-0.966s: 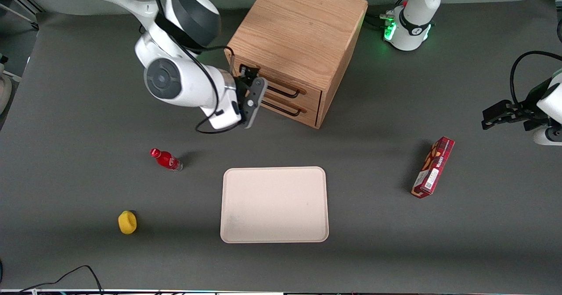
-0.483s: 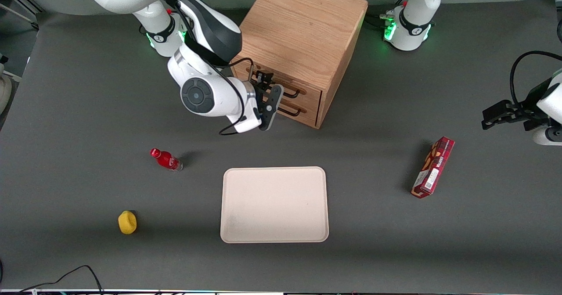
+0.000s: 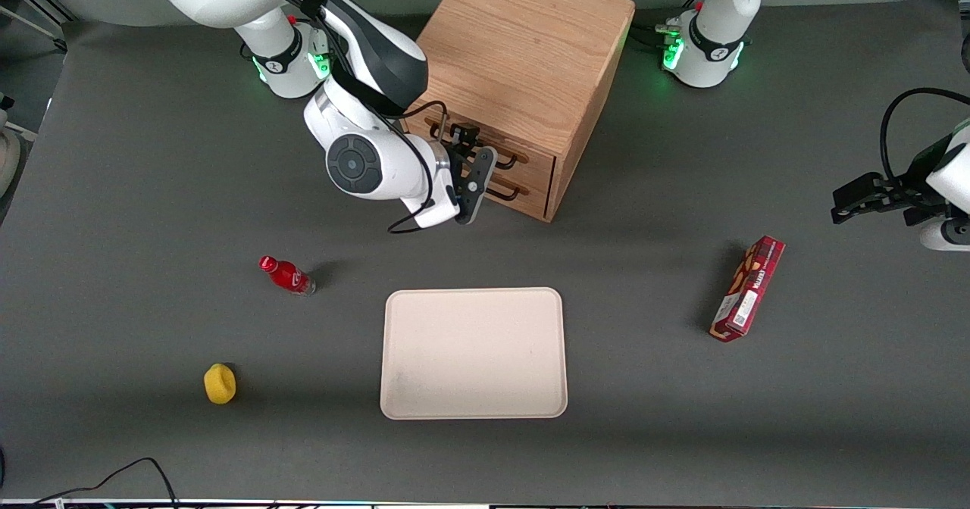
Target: Open upper drawer
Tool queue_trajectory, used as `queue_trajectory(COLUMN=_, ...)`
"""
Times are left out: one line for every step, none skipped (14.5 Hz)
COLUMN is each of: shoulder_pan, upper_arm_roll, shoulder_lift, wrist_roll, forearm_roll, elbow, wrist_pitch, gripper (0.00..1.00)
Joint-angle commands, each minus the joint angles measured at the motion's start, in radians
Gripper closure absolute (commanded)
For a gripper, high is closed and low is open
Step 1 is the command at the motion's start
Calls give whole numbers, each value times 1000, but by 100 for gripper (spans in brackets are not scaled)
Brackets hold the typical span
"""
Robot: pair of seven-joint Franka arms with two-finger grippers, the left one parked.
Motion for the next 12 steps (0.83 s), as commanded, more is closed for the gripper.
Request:
queue_trajectory(shoulder_pan=3, upper_arm_roll=-4, shoulder_lift=42, wrist_roll=-11, forearm_roll=-35, elbow=42, wrist_pitch=13, gripper=0)
queue_trajectory(shoulder_pan=3, upper_arm_roll=-4, shoulder_lift=57, wrist_roll=-9, forearm_roll=-64, elbow=58, wrist_pitch=13, gripper=0)
queue_trajectory(shoulder_pan=3, upper_arm_roll=-6, shoulder_lift=69, wrist_roll=-9, forearm_roll=-87, elbow=75, wrist_pitch=13, gripper=0)
queue_trajectory(shoulder_pan=3, upper_arm_roll=-10, shoulder_lift=85, wrist_roll=-7, forearm_roll=-95, elbow=96, wrist_pitch=13, gripper=0)
queue_trajectory(shoulder_pan=3, upper_arm_roll=-15, shoulder_lift=95, wrist_roll=-6, forearm_roll=-95, elbow=127, wrist_pitch=10, gripper=0)
queue_trajectory(shoulder_pan=0, upper_arm_roll=-18, shoulder_lift=100, wrist_roll=-6, forearm_roll=-96, elbow=145, wrist_pitch=2, gripper=0)
queue_trajectory(shoulder_pan=0, upper_arm_roll=-33, shoulder_lift=100, wrist_roll=-9, forearm_roll=-96, elbow=159, wrist_pitch=-1, gripper=0)
queue_trajectory(shoulder_pan=0, upper_arm_roll=-50, shoulder_lift=103, wrist_roll=-12, forearm_roll=-96, elbow=175, wrist_pitch=-1, gripper=0)
queue_trajectory(shoulder_pan=0, upper_arm_roll=-61, shoulder_lift=106, wrist_roll=-14, forearm_roll=-96, elbow=191, wrist_pitch=-1, gripper=0)
queue_trajectory(shoulder_pan=0, upper_arm_roll=-70, shoulder_lift=112, wrist_roll=-15, forearm_roll=-98, elbow=207, wrist_pitch=-1, gripper=0)
queue_trajectory(shoulder_pan=-3, upper_arm_roll=-87, shoulder_lift=115, wrist_roll=-20, forearm_roll=-101, elbow=227, wrist_pitch=-4, gripper=0)
queue_trajectory(shoulder_pan=-3, upper_arm_roll=-104, shoulder_lift=120, wrist_roll=-20, forearm_roll=-105, elbow=239, wrist_pitch=-15, gripper=0)
